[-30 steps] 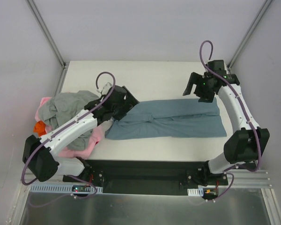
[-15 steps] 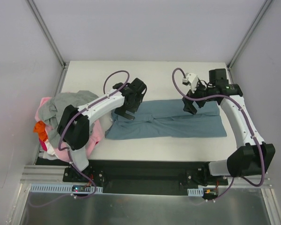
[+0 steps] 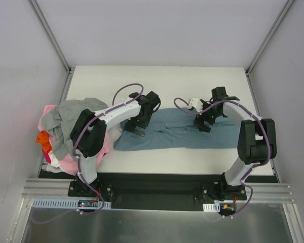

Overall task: Fold and stack the t-shirts
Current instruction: Rotate the tshirt 90 degrees

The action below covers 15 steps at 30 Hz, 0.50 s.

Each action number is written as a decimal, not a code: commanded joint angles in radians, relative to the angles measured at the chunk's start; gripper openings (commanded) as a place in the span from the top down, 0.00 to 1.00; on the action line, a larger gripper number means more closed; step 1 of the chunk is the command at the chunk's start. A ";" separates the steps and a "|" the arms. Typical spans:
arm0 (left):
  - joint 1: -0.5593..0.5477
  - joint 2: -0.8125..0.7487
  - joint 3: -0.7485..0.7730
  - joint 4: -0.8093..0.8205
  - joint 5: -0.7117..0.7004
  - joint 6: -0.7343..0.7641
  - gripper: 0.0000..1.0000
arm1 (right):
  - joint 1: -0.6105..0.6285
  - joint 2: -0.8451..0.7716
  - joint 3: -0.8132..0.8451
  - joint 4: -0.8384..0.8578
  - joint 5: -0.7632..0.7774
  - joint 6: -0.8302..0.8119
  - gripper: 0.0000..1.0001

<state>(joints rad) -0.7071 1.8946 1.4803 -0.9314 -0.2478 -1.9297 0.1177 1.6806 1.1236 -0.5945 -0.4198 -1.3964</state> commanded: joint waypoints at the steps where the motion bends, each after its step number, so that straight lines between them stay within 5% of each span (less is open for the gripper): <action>1: 0.006 0.067 0.032 -0.044 -0.003 -0.031 0.01 | 0.007 0.082 0.061 0.067 0.021 -0.056 0.04; 10: 0.027 0.136 0.003 -0.035 0.002 -0.046 0.01 | 0.072 0.163 0.048 0.091 0.156 -0.032 0.02; 15: 0.063 0.204 0.105 -0.012 -0.044 0.144 0.01 | 0.105 0.157 0.018 0.098 0.223 0.007 0.02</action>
<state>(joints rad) -0.6834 2.0399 1.4979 -0.9314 -0.2432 -1.9194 0.1951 1.8168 1.1744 -0.5293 -0.2607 -1.4117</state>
